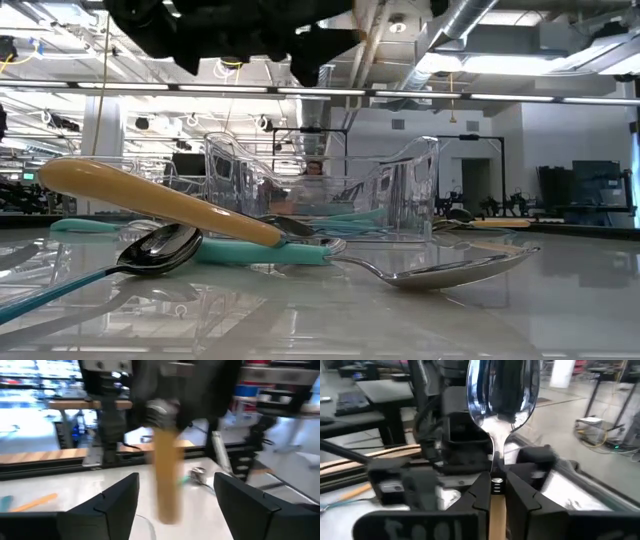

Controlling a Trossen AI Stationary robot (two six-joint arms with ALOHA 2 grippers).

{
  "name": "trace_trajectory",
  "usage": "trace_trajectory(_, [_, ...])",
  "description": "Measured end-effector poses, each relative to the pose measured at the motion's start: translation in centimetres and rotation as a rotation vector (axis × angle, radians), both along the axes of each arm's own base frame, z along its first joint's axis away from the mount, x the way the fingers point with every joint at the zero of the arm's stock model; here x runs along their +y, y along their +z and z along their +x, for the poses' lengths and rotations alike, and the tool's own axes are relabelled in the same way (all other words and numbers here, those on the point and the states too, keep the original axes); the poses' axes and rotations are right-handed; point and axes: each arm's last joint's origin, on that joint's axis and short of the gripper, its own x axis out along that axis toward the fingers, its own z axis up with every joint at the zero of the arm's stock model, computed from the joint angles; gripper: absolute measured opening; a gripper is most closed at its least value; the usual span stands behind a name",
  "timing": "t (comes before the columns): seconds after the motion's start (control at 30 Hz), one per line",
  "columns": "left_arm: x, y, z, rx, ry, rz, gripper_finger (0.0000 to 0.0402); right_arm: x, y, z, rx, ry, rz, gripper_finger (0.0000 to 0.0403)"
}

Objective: Sort silverware by color (type)
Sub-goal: Put the yellow spoon into the top left transparent bin

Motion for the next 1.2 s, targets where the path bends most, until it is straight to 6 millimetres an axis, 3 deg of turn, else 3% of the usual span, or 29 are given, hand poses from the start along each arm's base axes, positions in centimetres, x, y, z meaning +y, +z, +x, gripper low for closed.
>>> trace_trajectory(0.23, [0.33,-0.04,0.53,0.005,0.091,0.039,0.0247,0.12,0.16,0.13,-0.010,0.046,0.002,0.0056])
trace_trajectory(0.4, [0.25,0.04,0.51,-0.009,0.050,0.059,0.0241,0.65,0.20,-0.04,-0.002,0.064,-0.019,0.0057])
trace_trajectory(0.6, [0.17,0.04,0.49,-0.016,0.016,0.080,0.0177,0.70,0.18,-0.06,0.003,0.066,-0.025,0.0057])
trace_trajectory(0.83, [0.10,-0.10,0.46,-0.010,-0.010,0.103,0.0045,0.68,0.14,-0.06,0.011,0.068,-0.035,0.0057])
trace_trajectory(1.03, [0.06,-0.31,0.43,0.002,-0.027,0.135,0.0046,0.67,-0.08,-0.11,0.033,0.070,-0.039,0.0063])
trace_trajectory(1.2, [0.19,-0.46,0.23,0.036,0.010,0.171,0.0046,0.43,0.16,-0.14,0.008,0.059,-0.007,0.0119])
